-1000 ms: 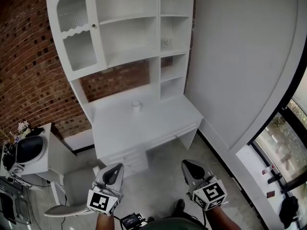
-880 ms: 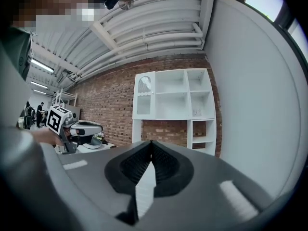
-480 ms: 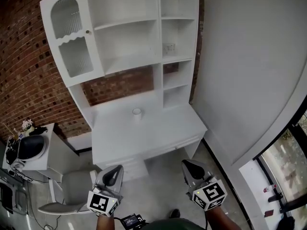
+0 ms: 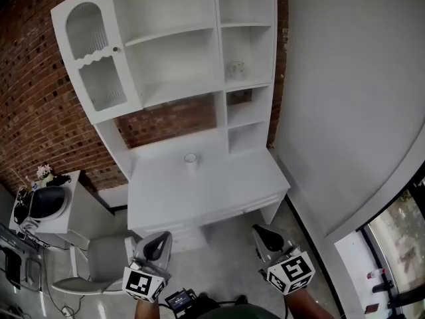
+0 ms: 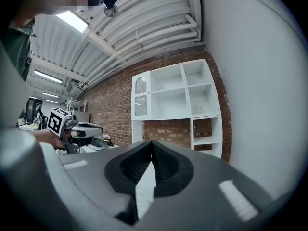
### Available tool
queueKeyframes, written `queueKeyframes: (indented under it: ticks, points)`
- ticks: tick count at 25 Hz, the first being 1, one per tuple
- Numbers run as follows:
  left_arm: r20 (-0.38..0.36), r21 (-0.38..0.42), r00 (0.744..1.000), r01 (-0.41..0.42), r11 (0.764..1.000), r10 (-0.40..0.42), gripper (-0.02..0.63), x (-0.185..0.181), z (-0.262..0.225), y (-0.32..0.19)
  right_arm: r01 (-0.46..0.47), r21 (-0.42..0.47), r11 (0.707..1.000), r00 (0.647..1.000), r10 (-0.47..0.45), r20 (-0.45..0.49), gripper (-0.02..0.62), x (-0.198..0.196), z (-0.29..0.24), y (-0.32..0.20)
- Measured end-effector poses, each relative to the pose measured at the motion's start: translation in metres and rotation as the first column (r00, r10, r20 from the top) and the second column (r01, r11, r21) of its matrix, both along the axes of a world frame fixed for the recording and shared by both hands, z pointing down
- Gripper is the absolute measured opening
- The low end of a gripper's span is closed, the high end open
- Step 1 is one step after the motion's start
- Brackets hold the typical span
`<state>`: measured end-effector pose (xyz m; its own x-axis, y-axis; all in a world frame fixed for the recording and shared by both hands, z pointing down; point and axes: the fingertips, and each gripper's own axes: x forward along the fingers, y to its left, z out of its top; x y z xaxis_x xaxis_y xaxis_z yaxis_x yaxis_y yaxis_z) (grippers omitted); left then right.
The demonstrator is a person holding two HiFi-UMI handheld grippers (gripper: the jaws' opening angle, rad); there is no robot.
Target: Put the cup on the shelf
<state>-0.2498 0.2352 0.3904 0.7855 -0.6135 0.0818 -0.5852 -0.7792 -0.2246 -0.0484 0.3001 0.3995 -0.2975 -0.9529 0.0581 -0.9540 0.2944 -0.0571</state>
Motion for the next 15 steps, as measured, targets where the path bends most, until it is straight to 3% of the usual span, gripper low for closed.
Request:
queueKeyframes:
  ticks: [15]
  points:
    - [-0.015,-0.019,0.997,-0.070,0.997,0.069,0.003,0.024,0.006,-0.100,-0.069,-0.038,0.997,0.998,0.069,-0.004,0.006,0.016,0.006,-0.083]
